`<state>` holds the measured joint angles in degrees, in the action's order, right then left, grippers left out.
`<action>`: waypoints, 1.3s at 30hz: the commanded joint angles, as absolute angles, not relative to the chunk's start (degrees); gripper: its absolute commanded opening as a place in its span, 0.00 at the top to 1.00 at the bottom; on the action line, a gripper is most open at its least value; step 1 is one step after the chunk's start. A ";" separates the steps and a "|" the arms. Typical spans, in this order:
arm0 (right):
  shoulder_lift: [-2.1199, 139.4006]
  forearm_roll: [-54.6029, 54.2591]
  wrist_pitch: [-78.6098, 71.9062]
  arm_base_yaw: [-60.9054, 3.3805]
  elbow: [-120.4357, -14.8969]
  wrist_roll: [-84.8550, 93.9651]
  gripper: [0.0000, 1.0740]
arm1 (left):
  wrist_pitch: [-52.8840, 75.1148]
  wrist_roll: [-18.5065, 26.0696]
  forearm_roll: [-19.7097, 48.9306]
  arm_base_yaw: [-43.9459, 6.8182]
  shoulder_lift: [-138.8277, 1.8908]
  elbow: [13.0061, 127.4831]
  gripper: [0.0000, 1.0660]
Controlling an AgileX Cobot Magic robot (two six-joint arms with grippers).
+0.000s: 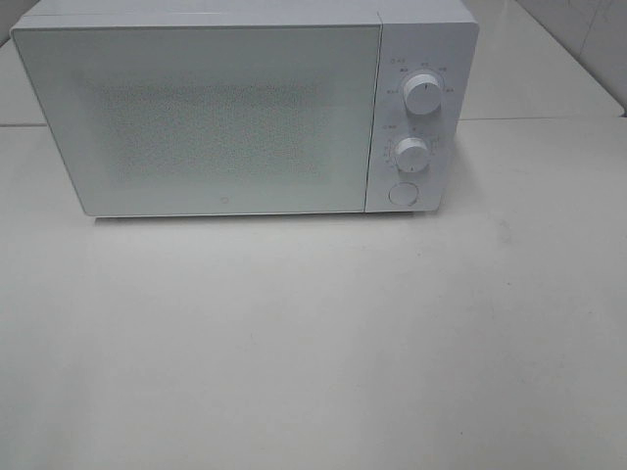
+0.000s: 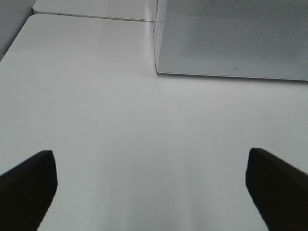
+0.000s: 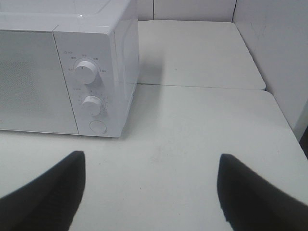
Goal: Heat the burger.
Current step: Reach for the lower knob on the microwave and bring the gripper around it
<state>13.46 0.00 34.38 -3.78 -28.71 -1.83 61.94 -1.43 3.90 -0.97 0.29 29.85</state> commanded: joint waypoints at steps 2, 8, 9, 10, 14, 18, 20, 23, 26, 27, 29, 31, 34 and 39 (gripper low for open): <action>16.62 0.00 29.16 -3.44 -27.04 -2.23 0.30 | 61.19 -1.49 4.47 -0.80 1.15 29.74 0.06; 23.84 0.00 19.48 -3.44 -24.75 -2.23 0.30 | 61.19 -1.49 4.47 -0.80 1.15 29.74 0.06; 25.04 0.00 17.82 -3.44 -24.47 -2.23 0.30 | 61.19 -1.49 4.47 -0.80 1.15 29.74 0.06; 27.33 0.00 14.32 -3.44 -23.89 -2.23 0.30 | 61.19 -1.49 4.47 -0.80 1.15 29.74 0.06; 31.17 0.00 10.60 -3.44 -23.61 -2.23 0.30 | 61.19 -1.49 4.47 -0.80 1.15 29.74 0.06; 36.73 0.00 4.41 -3.44 -23.61 -2.46 0.30 | 61.19 -1.49 4.47 -0.80 1.15 29.74 0.06; 39.76 0.00 0.69 -3.44 -23.61 -2.52 0.30 | 61.19 -1.49 4.47 -0.80 1.15 29.74 0.06; 43.77 0.00 -3.67 -3.44 -23.61 -3.67 0.30 | 61.19 -1.49 4.47 -0.80 1.15 29.74 0.06; 49.10 0.00 -8.65 -3.44 -23.61 -3.95 0.30 | 61.19 -1.49 4.47 -0.80 1.15 29.74 0.06; 49.10 0.00 -8.65 -3.44 -23.61 -3.95 0.30 | 61.19 -1.49 4.47 -0.80 1.15 29.74 0.06; 52.88 0.00 -12.09 -3.44 -23.61 -3.95 0.30 | 61.19 -1.49 4.47 -0.80 1.15 29.74 0.06; 55.18 0.00 -14.27 -3.44 -23.61 -3.95 0.30 | 61.19 -1.49 4.47 -0.80 1.15 29.74 0.06; 58.96 1.20 -17.76 -3.55 -23.61 -3.95 0.30 | 61.19 -1.49 4.47 -0.80 1.15 29.74 0.06; 64.57 4.24 -24.75 -3.55 -23.61 -2.98 0.30 | 61.19 -1.49 4.47 -0.80 1.15 29.74 0.06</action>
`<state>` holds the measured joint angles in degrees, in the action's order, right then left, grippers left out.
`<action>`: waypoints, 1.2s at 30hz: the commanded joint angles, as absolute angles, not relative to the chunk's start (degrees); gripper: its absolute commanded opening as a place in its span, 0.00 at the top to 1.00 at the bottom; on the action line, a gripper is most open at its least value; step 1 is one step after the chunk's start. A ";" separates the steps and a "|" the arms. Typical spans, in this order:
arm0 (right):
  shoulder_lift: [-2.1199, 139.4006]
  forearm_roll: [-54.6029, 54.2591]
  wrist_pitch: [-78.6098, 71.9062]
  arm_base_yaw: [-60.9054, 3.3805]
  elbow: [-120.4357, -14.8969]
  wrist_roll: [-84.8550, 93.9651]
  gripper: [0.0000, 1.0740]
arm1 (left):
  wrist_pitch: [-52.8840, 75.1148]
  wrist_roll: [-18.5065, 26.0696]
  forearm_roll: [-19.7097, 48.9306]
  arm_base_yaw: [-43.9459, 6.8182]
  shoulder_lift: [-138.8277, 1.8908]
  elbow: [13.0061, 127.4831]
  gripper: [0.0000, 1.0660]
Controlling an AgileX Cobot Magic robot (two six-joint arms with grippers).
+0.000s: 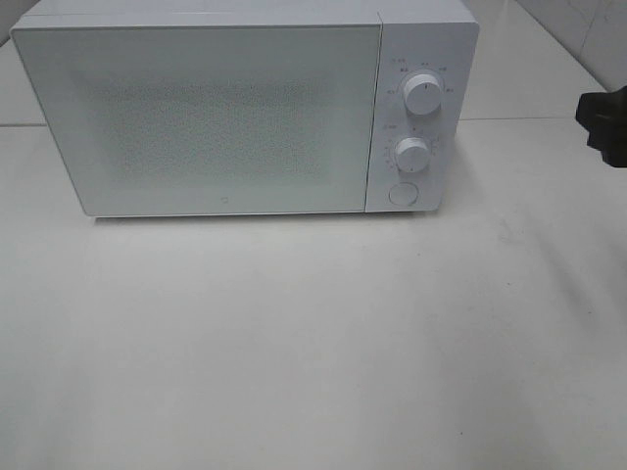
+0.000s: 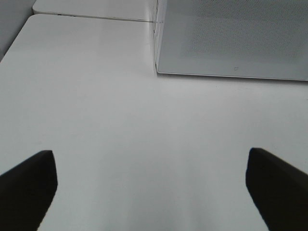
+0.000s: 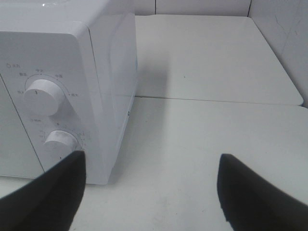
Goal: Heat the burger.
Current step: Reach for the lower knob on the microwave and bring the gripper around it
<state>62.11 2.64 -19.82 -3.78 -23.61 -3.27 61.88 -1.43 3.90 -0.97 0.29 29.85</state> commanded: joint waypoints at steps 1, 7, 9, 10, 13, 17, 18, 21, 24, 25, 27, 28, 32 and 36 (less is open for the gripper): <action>65.55 4.24 -26.13 -3.55 -23.61 -2.98 0.30 | 61.19 -1.49 4.47 -0.80 1.15 29.74 0.06; 71.28 2.12 -37.13 -3.55 -21.94 -2.52 0.30 | 61.19 -1.49 4.47 -0.80 1.15 29.74 0.06; 73.68 0.40 -41.83 -3.55 -20.51 -1.09 0.30 | 61.19 -1.49 4.47 -0.80 1.15 29.74 0.06; 74.60 -0.57 -43.43 -3.55 -19.88 0.00 0.30 | 61.19 -1.49 4.47 -0.80 1.15 29.74 0.06; 77.41 -6.59 -48.70 -4.93 -17.65 1.78 0.30 | 61.19 -1.49 4.47 -0.80 1.15 29.74 0.06; 82.05 -14.04 -54.55 -11.63 -16.33 7.85 0.30 | 61.19 -1.49 4.47 -0.80 1.15 29.74 0.06; 82.05 -14.04 -54.55 -11.63 -16.33 7.85 0.30 | 61.19 -1.49 4.47 -0.80 1.15 29.74 0.06; 85.43 -18.39 -57.12 -16.39 -16.33 9.22 0.30 | 61.19 -1.49 4.47 -0.80 1.15 29.74 0.06; 88.58 -24.01 -61.48 -22.00 -16.33 13.41 0.30 | 61.19 -1.49 4.47 -0.80 1.15 29.74 0.06; 90.41 -28.25 -64.63 -25.21 -16.39 16.10 0.30 | 61.19 -1.49 4.47 -0.80 1.15 29.74 0.06; 91.10 -30.02 -65.95 -26.59 -16.39 16.90 0.30 | 61.19 -1.49 4.47 -0.80 1.15 29.74 0.06; 92.65 -33.80 -68.81 -29.85 -16.39 17.59 0.30 | 61.19 -1.49 4.47 -0.80 1.15 29.74 0.06; 94.48 -37.99 -71.62 -34.09 -16.39 17.53 0.30 | 61.19 -1.49 4.47 -0.80 1.15 29.74 0.06; 97.06 -45.21 -72.65 -40.22 -18.62 17.59 0.30 | 61.19 -1.49 4.47 -0.80 1.15 29.74 0.06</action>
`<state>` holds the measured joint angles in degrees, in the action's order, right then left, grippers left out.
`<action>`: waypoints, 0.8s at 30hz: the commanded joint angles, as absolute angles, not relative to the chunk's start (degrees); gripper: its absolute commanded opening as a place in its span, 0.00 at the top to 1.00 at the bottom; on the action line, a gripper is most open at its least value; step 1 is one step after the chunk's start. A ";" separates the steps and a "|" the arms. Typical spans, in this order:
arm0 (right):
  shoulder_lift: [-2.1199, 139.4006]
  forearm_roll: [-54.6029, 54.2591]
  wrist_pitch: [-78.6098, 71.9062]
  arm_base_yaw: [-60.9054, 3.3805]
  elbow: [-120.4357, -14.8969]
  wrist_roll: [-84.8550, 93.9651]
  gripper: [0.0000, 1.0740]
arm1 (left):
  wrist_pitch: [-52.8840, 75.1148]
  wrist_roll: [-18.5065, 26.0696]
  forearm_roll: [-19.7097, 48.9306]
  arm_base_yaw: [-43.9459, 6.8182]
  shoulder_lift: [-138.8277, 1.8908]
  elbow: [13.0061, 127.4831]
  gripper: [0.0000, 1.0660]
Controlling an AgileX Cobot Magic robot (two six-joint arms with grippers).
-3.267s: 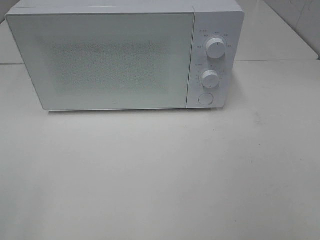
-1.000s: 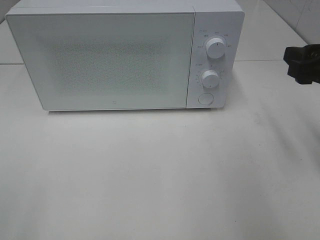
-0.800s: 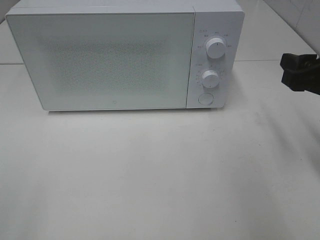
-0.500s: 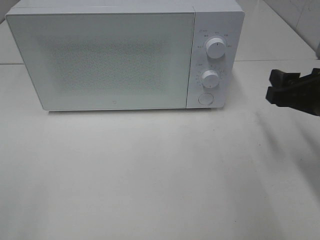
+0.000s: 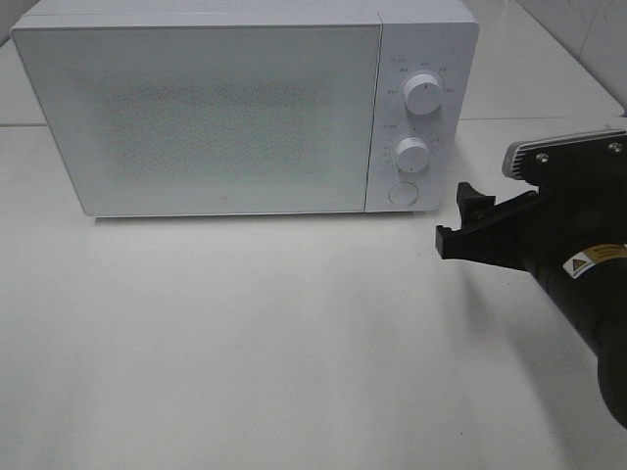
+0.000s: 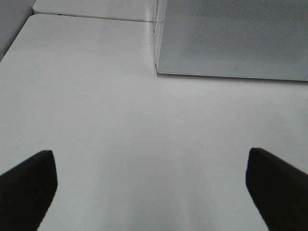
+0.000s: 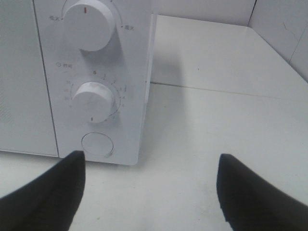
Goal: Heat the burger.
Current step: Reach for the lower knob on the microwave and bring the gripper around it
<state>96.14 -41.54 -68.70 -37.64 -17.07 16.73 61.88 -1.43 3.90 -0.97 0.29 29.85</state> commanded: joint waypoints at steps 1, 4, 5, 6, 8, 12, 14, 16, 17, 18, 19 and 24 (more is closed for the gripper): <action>97.63 -46.35 -72.71 -41.20 -19.31 17.76 0.30 | 61.19 -1.49 4.47 -0.80 1.15 29.74 0.06; 99.87 -48.64 -72.65 -44.18 -21.83 18.45 0.30 | 61.19 -1.49 4.47 -0.80 1.15 29.74 0.06; 99.87 -48.64 -72.65 -44.18 -21.83 18.45 0.30 | 61.19 -1.49 4.47 -0.80 1.15 29.74 0.06; 100.44 -48.64 -72.71 -44.58 -22.57 18.45 0.30 | 61.19 -1.49 4.47 -0.80 1.15 29.74 0.06; 101.53 -49.16 -72.54 -45.32 -24.01 18.79 0.30 | 61.19 -1.49 4.47 -0.80 1.15 29.74 0.06; 103.53 -49.68 -72.08 -46.98 -26.53 20.11 0.30 | 61.19 -1.49 4.47 -0.80 1.15 29.74 0.06; 103.59 -49.56 -72.02 -46.98 -26.64 20.11 0.30 | 61.19 -1.49 4.47 -0.80 1.15 29.74 0.06; 103.59 -49.56 -72.14 -47.04 -26.81 19.88 0.30 | 61.19 -1.49 4.47 -0.80 1.15 29.74 0.06; 103.59 -49.85 -72.42 -47.04 -26.81 19.88 0.30 | 61.19 -1.49 4.47 -0.80 1.15 29.74 0.06; 103.59 -49.85 -72.42 -47.04 -26.81 19.88 0.30 | 61.19 -1.49 4.47 -0.80 1.15 29.74 0.06; 103.59 -49.96 -72.42 -47.04 -26.81 19.88 0.30 | 61.19 -1.49 4.47 -0.80 1.15 29.74 0.06; 103.59 -50.02 -72.36 -47.04 -26.81 19.54 0.30 | 61.19 -1.49 4.47 -0.80 1.15 29.74 0.06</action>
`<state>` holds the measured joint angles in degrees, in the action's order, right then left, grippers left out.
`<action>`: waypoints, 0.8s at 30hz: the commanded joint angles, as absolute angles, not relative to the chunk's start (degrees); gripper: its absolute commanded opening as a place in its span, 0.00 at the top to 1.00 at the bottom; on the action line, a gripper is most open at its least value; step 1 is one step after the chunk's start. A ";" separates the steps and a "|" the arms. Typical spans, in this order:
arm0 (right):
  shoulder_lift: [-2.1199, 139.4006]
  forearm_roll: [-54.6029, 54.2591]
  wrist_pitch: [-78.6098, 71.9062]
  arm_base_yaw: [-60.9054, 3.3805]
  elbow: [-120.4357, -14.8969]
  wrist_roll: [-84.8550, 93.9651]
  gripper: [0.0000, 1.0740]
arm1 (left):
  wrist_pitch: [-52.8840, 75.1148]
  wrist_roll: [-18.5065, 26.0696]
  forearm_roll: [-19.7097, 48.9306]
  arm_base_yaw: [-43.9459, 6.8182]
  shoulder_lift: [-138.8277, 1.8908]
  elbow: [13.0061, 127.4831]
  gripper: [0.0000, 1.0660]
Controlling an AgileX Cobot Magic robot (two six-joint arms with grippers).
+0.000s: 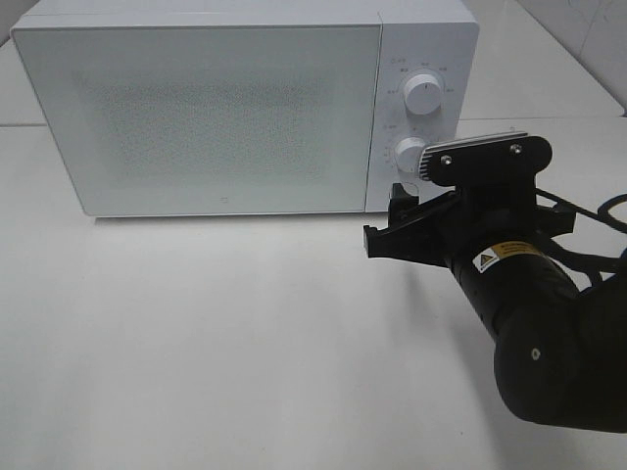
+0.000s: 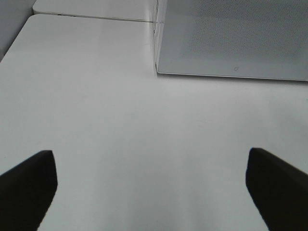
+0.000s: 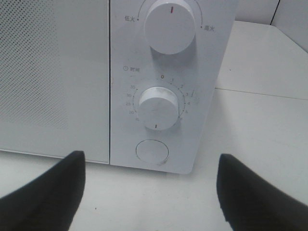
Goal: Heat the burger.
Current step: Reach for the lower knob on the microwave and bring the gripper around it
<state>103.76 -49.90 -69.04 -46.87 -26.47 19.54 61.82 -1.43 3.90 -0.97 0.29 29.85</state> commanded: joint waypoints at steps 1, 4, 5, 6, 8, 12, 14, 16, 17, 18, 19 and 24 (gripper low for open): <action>103.59 -50.02 -72.65 -47.04 -26.81 19.65 0.30 | 61.19 -1.49 4.47 -0.80 1.15 29.74 0.06; 103.59 -50.02 -72.71 -46.70 -26.81 19.65 0.30 | 61.19 -1.49 4.47 -0.80 1.15 29.74 0.06; 103.59 -50.02 -72.71 -46.70 -26.81 19.65 0.30 | 61.19 -1.49 4.47 -0.80 1.15 29.74 0.06; 103.59 -50.31 -72.71 -46.70 -26.81 19.65 0.30 | 61.19 -1.49 4.47 -0.80 1.15 29.74 0.06; 103.59 -51.05 -72.59 -46.01 -27.39 19.71 0.30 | 61.19 -1.49 4.47 -0.80 1.15 29.74 0.06; 103.59 -50.94 -71.79 -43.77 -29.28 19.88 0.30 | 61.19 -1.49 4.47 -0.80 1.15 29.74 0.06; 103.59 -50.88 -71.85 -43.26 -29.74 19.88 0.30 | 61.19 -1.49 4.47 -0.80 1.15 29.74 0.06; 103.59 -50.71 -71.79 -42.57 -30.42 19.88 0.30 | 61.19 -1.49 4.47 -0.80 1.15 29.74 0.06; 104.34 -50.48 -71.91 -42.00 -31.28 19.88 0.30 | 61.19 -1.49 4.47 -0.80 1.15 29.74 0.06; 105.08 -50.48 -71.96 -42.00 -31.80 19.88 0.30 | 61.19 -1.49 4.47 -0.80 1.15 29.74 0.06; 105.08 -50.48 -71.96 -42.00 -31.80 19.88 0.30 | 61.19 -1.49 4.47 -0.80 1.15 29.74 0.06; 109.21 -50.42 -72.02 -42.00 -34.21 19.82 0.29 | 61.19 -1.49 4.41 -0.80 1.20 29.74 0.06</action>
<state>109.15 -51.05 -69.44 -42.28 -33.80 19.54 61.82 -1.43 3.90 -0.97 0.29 29.85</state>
